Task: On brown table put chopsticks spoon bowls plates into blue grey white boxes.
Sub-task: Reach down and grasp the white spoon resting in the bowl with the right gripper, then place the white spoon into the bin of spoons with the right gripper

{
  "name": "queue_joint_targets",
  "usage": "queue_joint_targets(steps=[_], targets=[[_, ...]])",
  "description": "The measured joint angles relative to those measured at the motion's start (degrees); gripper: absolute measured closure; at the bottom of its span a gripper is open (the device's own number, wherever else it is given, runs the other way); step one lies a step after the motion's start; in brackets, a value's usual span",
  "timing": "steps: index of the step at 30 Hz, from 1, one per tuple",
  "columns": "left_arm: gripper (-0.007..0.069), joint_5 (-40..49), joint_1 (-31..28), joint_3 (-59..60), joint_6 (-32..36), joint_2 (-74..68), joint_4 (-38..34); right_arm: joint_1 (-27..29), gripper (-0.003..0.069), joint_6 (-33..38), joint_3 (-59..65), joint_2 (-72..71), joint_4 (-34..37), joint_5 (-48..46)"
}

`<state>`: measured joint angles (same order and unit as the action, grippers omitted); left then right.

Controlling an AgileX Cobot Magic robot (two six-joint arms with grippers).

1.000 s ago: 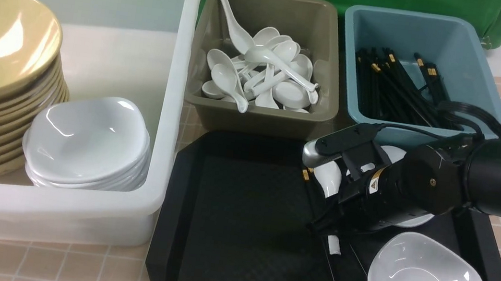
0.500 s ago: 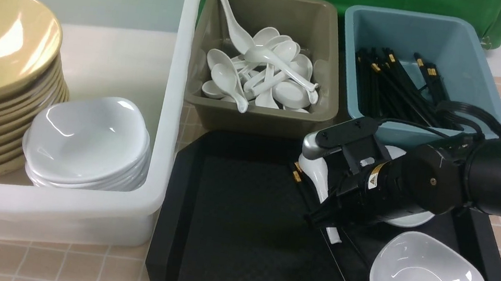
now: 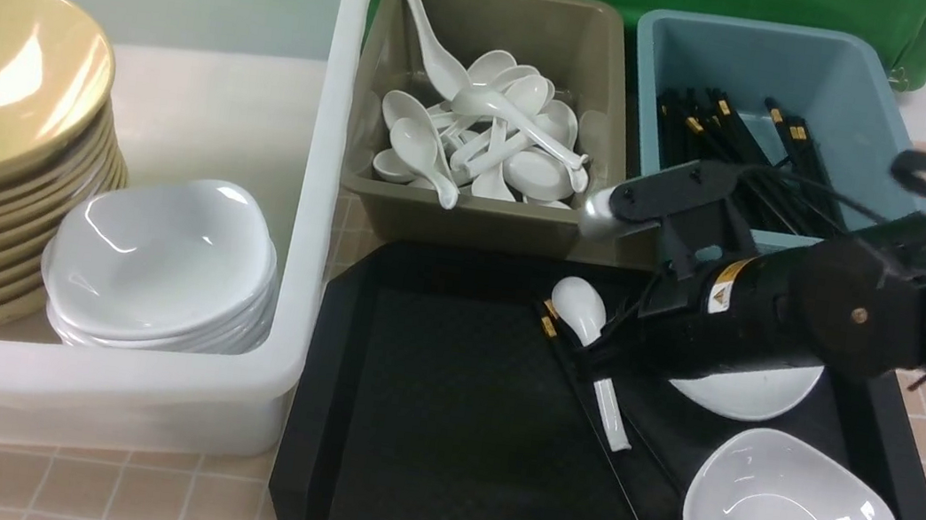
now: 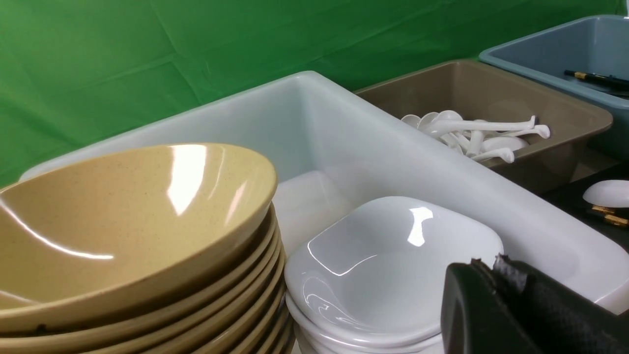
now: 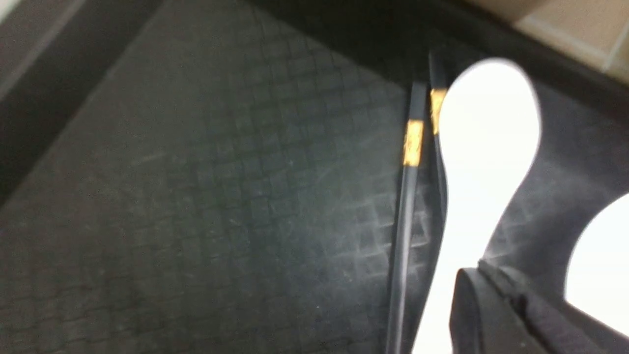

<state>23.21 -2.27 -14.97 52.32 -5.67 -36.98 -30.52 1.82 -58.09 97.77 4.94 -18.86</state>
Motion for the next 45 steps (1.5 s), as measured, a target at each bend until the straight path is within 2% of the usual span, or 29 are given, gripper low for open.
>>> queue_joint_targets(steps=[10,17,22,33,37,39,42,45], targets=[[0.0617,0.0,0.0,0.0,0.0,0.0,0.0,0.0,0.0425,-1.4,0.0,5.2,0.1,1.7],[0.0617,0.0,0.0,0.0,0.0,0.0,0.0,0.0,0.0438,-1.8,0.0,7.7,0.2,4.7],[0.0617,0.0,0.0,0.0,0.0,0.0,0.0,0.0,0.048,-1.8,-0.1,8.1,0.5,5.9],[0.0617,0.0,0.0,0.0,0.0,0.0,0.0,0.0,0.0482,-2.3,0.0,3.0,0.7,5.2],[0.0617,0.0,0.0,0.0,0.0,0.0,0.0,-0.2,0.0482,-2.3,0.0,1.6,1.2,1.7],[0.0617,0.0,0.0,0.0,0.0,0.0,0.0,-1.2,0.0482,-0.9,0.0,-0.2,1.2,-2.2],[0.0617,-0.2,0.0,0.0,0.0,0.0,0.0,-5.2,0.0482,7.2,-0.9,-5.5,1.3,-7.2],[0.0617,-0.4,0.0,0.0,0.0,0.0,0.1,-7.2,0.0482,10.9,-4.7,-8.5,1.5,-4.6]])
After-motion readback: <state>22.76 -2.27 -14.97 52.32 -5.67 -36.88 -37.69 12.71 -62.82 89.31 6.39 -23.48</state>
